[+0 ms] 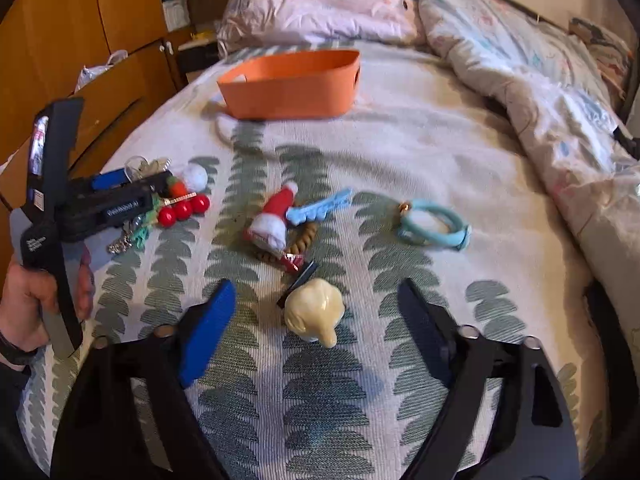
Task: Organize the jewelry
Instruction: 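Carry hair clip with left gripper away and release it while right gripper lifts white ornament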
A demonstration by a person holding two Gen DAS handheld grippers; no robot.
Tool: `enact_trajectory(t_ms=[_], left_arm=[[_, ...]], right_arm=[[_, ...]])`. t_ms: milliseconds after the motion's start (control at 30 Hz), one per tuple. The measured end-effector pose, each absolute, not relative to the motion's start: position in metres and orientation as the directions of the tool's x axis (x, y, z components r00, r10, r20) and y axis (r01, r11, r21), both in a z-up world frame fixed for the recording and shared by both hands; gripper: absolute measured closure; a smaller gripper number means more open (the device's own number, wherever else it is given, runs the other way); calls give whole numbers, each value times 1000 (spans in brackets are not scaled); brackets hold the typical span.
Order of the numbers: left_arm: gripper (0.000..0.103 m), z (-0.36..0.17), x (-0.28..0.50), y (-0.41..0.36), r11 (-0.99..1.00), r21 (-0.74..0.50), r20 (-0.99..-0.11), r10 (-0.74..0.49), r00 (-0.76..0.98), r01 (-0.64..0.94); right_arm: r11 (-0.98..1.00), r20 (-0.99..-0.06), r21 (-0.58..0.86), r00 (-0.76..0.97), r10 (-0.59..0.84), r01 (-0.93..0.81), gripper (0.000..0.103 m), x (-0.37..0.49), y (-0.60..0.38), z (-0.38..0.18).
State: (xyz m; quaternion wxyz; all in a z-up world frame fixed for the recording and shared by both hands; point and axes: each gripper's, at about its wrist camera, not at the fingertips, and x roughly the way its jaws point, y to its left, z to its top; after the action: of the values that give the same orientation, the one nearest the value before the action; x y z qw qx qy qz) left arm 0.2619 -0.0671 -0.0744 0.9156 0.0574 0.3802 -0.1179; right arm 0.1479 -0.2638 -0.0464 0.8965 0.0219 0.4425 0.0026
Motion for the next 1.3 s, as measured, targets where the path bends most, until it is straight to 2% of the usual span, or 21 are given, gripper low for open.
enact_trajectory(t_ms=[67, 267, 400, 467, 533, 900, 1267, 1300], left_arm=[[31, -75, 262, -68, 967, 12, -711, -172, 682, 256], [33, -75, 262, -69, 967, 10, -712, -173, 681, 256], [42, -76, 261, -70, 967, -2, -714, -180, 676, 255], [47, -76, 259, -71, 966, 0, -712, -181, 678, 258], [51, -76, 258, -72, 967, 7, -712, -175, 680, 256], [52, -66, 257, -59, 973, -39, -701, -188, 688, 226], [53, -34, 242, -46, 975, -53, -657, -196, 728, 215], [58, -30, 239, -46, 975, -51, -652, -197, 732, 217]], right_arm=[[998, -809, 54, 587, 34, 16, 50, 152, -264, -52], [999, -826, 39, 563, 26, 10, 58, 157, -257, -60], [999, -835, 40, 550, 24, 16, 63, 159, -256, -65], [999, -834, 47, 551, 27, 23, 68, 158, -257, -65], [998, -838, 58, 545, 34, 28, 68, 160, -259, -64], [993, -825, 115, 559, 77, 34, 68, 156, -264, -57], [981, -784, 188, 608, 123, 43, 68, 144, -277, -31], [980, -781, 193, 612, 129, 39, 68, 142, -276, -28]])
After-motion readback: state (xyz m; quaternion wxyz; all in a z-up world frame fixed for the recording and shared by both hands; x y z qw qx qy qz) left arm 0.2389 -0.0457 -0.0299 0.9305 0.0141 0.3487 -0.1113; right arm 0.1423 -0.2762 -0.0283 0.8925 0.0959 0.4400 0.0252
